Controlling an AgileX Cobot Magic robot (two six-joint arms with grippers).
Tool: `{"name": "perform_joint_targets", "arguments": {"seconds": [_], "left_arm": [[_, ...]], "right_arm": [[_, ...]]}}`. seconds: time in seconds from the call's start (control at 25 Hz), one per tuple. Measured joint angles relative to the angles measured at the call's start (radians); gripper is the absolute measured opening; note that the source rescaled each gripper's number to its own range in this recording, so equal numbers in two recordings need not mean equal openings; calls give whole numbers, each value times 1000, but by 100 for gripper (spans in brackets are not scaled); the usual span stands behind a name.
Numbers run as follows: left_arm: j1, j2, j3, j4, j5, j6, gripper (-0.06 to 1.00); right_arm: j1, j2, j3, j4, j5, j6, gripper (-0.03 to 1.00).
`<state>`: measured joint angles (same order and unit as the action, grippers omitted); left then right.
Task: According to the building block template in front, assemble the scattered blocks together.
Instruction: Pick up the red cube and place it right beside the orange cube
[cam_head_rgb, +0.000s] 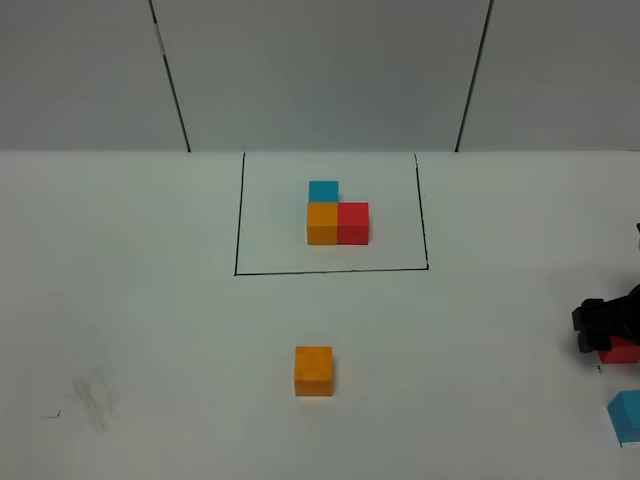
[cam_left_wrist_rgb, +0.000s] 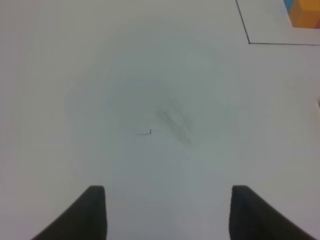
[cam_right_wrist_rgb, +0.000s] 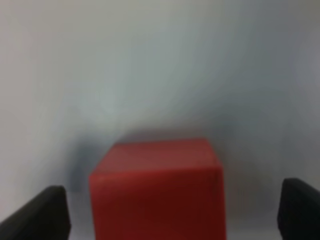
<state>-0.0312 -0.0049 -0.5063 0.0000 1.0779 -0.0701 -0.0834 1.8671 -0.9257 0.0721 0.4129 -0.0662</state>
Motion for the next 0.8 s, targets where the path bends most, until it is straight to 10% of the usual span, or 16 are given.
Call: {"name": "perform_joint_targets", "arguments": {"seconds": [0.12,0.28,0.8], "left_arm": [[0,0,0,0,0,0,21],[0,0,0,0,0,1,21],[0,0,0,0,0,1,21]], "right_arm": [[0,7,0,0,0,0,64],[0,7,0,0,0,0,21],[145,-181,-2,-7,101,-249,22]]}}
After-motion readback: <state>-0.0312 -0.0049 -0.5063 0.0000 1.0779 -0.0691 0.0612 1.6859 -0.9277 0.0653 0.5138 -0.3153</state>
